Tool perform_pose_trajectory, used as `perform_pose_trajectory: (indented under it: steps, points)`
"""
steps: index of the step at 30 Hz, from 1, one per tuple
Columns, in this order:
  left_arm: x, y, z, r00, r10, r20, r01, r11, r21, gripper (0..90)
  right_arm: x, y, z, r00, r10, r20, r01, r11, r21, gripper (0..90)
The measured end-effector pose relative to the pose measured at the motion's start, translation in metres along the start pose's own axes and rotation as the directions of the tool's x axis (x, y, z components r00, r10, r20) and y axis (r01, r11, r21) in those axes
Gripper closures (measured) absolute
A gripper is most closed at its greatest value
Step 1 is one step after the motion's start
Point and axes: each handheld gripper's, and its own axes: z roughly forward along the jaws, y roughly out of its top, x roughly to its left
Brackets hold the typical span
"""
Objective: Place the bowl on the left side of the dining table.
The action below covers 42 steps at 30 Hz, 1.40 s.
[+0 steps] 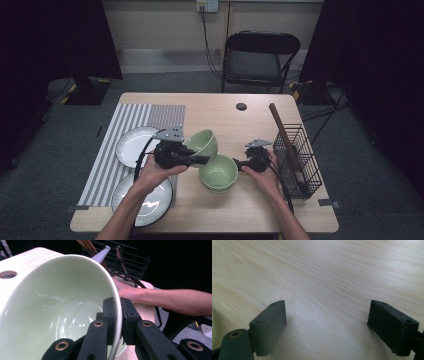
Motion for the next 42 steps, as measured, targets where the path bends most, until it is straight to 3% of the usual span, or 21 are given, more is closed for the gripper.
perform_pose_trajectory:
  steps: [2, 8, 14, 25, 32, 42]
  points:
    - [0.003, -0.002, -0.004, 0.9996, -0.006, -0.028, 0.006, 1.0, -0.001, 83.4, 0.0, 0.0, 0.0, 1.0, 0.001, 0.0, -0.001, 1.0, 0.0, 14.7]
    - [0.013, -0.009, -0.016, 0.9979, -0.036, -0.053, 0.035, 0.9992, -0.018, 83.5, 0.0, 0.0, 0.0, 1.0, 0.0, -0.002, 0.0, 1.0, 0.0, 14.7]
    - [0.024, -0.018, -0.03, 0.9922, -0.071, -0.102, 0.068, 0.9972, -0.033, 83.4, 0.0, 0.0, 0.0, 1.0, 0.001, -0.001, -0.001, 1.0, 0.001, 14.7]
    - [0.034, -0.027, -0.055, 0.9834, -0.083, -0.162, 0.076, 0.9961, -0.045, 83.5, 0.0, 0.0, 0.0, 1.0, 0.001, -0.001, -0.001, 1.0, 0.001, 14.7]
    - [0.044, -0.037, -0.065, 0.9739, -0.108, -0.2, 0.099, 0.9935, -0.057, 83.5, 0.0, 0.0, 0.0, 1.0, 0.001, 0.0, -0.001, 1.0, 0.001, 14.7]
    - [0.064, -0.052, -0.088, 0.9488, -0.158, -0.273, 0.141, 0.9867, -0.08, 83.5, 0.0, 0.0, 0.0, 1.0, 0.001, -0.001, -0.001, 1.0, 0.001, 14.7]
